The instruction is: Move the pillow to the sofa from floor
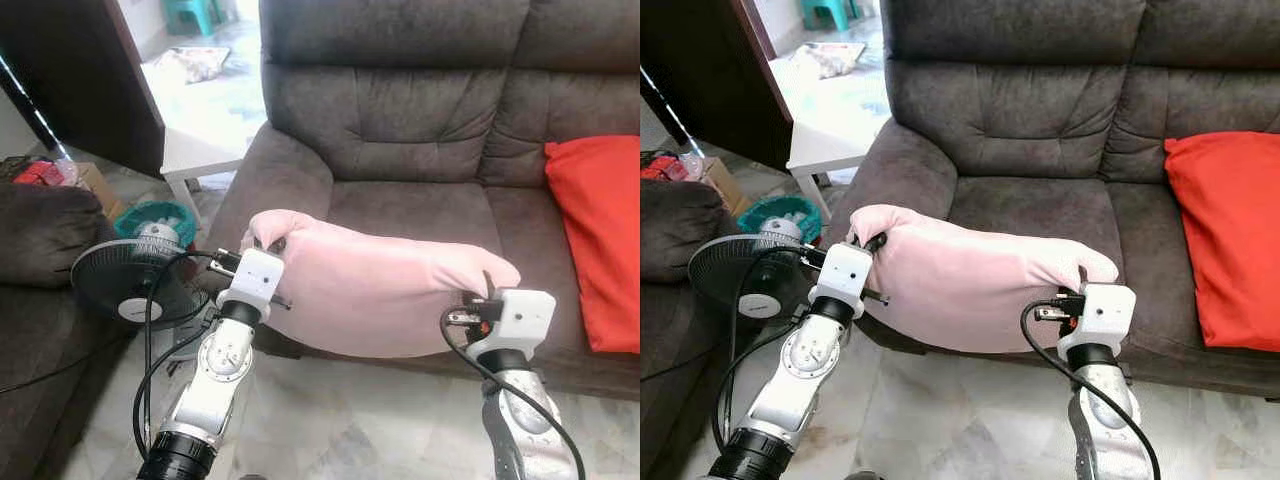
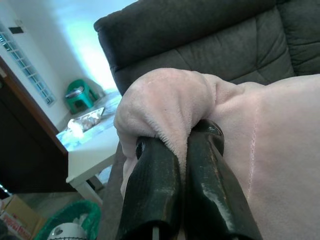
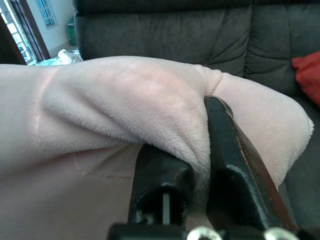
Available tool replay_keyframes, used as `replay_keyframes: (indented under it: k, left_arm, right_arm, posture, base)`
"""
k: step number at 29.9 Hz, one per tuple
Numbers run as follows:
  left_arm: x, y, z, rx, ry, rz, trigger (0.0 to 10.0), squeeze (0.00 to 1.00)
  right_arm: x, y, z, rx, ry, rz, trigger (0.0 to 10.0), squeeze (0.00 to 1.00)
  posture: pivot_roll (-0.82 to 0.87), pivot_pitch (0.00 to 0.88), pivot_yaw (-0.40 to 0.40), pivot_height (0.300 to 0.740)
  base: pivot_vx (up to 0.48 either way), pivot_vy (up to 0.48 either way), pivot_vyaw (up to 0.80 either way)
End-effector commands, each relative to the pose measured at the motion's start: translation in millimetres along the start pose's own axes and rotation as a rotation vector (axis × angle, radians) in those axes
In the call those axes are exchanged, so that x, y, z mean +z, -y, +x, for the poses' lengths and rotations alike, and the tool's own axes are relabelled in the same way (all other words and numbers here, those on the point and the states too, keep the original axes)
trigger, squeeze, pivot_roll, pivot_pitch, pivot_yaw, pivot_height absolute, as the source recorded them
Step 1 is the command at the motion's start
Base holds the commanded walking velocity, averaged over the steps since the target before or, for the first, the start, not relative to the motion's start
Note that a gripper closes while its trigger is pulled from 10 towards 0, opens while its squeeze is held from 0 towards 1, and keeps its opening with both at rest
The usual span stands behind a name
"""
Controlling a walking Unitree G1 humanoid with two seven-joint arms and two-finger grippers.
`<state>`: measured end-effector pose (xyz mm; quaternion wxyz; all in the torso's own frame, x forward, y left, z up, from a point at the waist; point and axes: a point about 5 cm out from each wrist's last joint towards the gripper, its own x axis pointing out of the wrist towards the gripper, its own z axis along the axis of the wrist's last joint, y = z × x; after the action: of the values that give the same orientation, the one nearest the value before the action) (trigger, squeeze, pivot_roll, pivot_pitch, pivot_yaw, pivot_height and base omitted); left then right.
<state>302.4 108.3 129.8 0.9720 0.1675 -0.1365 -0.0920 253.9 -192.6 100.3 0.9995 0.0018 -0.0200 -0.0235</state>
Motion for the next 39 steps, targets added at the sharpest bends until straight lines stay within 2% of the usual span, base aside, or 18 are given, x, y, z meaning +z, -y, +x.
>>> replay_keyframes:
  k: [1, 7, 19, 26, 39]
  left_arm:
    - [13.6, -10.0, 5.1, 0.023, 0.072, 0.029, 10.0, 0.00]
    - [18.7, -16.8, 6.6, 0.052, 0.099, 0.037, 10.0, 0.00]
    - [24.9, -20.6, 8.1, 0.054, 0.125, 0.049, 10.0, 0.00]
    - [35.3, -27.3, 9.9, 0.089, 0.173, 0.056, 10.0, 0.00]
    - [45.0, -35.3, 10.0, 0.116, 0.202, 0.075, 10.0, 0.00]
  right_arm:
    - [21.2, 4.0, 4.0, -0.010, 0.096, 0.009, 10.0, 0.00]
    - [24.9, 5.4, 7.0, -0.008, 0.106, 0.001, 10.0, 0.00]
    - [30.5, 5.7, 9.2, -0.005, 0.124, -0.005, 10.0, 0.00]
    - [38.2, -0.6, 10.4, 0.037, 0.157, -0.070, 10.0, 0.00]
    - [51.6, 0.3, 11.3, 0.031, 0.201, -0.062, 10.0, 0.00]
  posture:
    - [0.06, 0.029, 0.036, 0.740]
    - [0.07, 0.036, 0.027, 0.740]
    - [0.07, 0.057, 0.031, 0.740]
    - [0.07, 0.065, 0.032, 0.740]
    - [0.08, 0.070, 0.032, 0.740]
  base:
    - [0.000, 0.000, 0.00]
    - [0.000, 0.000, 0.00]
    - [0.000, 0.000, 0.00]
    - [0.000, 0.000, 0.00]
    - [0.000, 0.000, 0.00]
